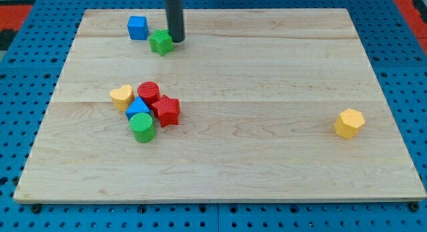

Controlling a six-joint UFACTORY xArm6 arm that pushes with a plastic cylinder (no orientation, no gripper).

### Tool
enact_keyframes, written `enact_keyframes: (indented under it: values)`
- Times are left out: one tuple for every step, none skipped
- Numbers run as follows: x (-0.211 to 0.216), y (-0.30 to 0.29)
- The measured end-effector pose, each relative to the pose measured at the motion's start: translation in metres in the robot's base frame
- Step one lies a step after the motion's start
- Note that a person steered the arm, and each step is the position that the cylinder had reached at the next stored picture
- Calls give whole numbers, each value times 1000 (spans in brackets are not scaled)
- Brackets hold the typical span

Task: Move the green star bottom left to the yellow heart

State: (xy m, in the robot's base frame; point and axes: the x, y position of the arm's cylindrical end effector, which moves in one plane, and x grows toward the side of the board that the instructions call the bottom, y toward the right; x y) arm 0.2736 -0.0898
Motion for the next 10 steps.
enact_keyframes:
  values:
    - [-12,-18]
    - [38,-45]
    - [48,-74]
    - [25,-86]
    - [82,-116]
    - [79,-111]
    - [38,-88]
    - [60,-62]
    - [94,-97]
    - [121,-104]
